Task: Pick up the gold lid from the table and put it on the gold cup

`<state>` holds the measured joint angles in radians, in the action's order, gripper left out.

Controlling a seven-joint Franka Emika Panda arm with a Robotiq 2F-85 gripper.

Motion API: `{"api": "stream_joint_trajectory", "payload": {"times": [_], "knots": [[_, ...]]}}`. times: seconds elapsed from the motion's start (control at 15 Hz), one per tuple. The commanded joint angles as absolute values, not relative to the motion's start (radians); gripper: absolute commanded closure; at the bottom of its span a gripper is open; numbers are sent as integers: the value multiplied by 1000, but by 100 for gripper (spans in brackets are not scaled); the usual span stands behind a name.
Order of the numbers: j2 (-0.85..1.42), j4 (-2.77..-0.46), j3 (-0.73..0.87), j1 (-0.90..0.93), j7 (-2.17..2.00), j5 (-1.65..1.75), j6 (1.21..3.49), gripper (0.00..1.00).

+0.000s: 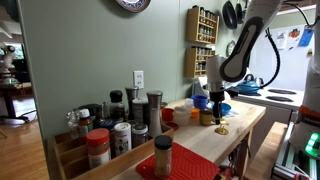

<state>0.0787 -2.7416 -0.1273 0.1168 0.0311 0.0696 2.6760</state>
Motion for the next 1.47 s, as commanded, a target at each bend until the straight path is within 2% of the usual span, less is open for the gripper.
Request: {"api": "stream_joint_trajectory", "payload": {"times": [0.0,0.33,0.53,1.07,1.4], "knots": [[93,-2748,-114,124,-25,121,2696,16],[87,-2742,-112,121,-30,132,2686,20],[78,-2742,-109,117,-23,126,2679,30],[45,-2752,-86,103,-9,123,2662,30],[13,-2753,-90,103,5,106,2640,33]]}}
